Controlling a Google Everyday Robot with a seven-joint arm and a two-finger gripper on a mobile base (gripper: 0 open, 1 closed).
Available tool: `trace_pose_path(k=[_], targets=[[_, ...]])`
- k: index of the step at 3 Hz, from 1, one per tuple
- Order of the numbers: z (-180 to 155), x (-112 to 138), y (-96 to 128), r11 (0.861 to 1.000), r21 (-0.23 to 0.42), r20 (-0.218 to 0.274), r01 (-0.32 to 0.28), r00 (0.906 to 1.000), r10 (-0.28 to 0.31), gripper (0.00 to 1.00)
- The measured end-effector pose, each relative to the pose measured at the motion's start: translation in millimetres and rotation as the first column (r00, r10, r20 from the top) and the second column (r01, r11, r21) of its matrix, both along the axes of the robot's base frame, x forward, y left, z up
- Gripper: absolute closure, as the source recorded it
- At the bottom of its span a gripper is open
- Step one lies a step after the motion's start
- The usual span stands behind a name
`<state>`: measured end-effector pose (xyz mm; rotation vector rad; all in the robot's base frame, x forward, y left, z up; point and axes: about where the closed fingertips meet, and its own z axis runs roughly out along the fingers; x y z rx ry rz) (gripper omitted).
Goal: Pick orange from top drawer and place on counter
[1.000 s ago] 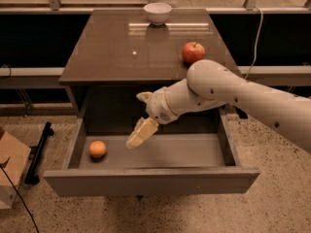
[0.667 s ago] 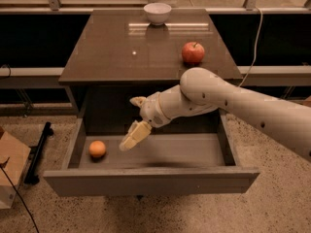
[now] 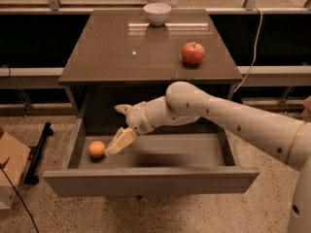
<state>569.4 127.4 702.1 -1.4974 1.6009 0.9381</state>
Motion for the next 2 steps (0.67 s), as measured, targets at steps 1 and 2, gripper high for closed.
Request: trace_pose_path(k=[1, 2], targets=[[-14, -2, 21, 0.998, 0.054, -0.009, -0.015, 0.9998, 0.015, 0.0], [-32, -5, 41, 0.995, 0.093, -0.029, -0.019, 0.9993, 0.022, 0.0]])
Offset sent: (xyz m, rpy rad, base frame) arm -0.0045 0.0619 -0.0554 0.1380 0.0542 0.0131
